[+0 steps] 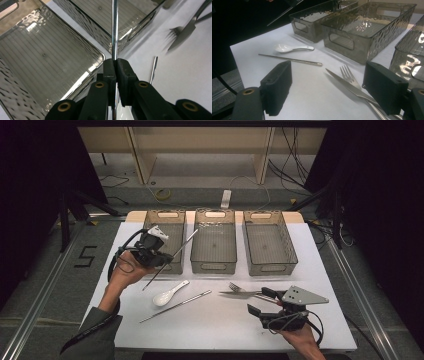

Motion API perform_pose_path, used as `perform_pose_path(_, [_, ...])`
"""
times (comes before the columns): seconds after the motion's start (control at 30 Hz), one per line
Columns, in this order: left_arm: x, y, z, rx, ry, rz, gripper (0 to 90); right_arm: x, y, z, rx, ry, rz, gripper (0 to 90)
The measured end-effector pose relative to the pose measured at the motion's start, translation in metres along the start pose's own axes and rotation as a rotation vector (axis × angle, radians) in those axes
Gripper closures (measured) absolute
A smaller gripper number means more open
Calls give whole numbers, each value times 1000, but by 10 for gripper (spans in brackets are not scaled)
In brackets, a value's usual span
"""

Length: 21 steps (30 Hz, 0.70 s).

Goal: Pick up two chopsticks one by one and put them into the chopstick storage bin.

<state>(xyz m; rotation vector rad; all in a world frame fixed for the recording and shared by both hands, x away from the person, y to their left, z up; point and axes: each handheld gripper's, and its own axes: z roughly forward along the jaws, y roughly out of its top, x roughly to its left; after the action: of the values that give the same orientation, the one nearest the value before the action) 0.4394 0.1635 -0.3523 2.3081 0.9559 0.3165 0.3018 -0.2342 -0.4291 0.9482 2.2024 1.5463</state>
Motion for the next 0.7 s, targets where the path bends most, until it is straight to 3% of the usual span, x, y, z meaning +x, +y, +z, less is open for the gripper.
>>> perform_pose_path(0.33, [25, 19, -10, -63, 60, -59, 851, -1, 0, 0, -5, 2, 6, 239])
perform_pose_path(0.7, [44, 32, -2, -82, 104, -107, 851, 0, 0, 0, -2, 6, 2, 239])
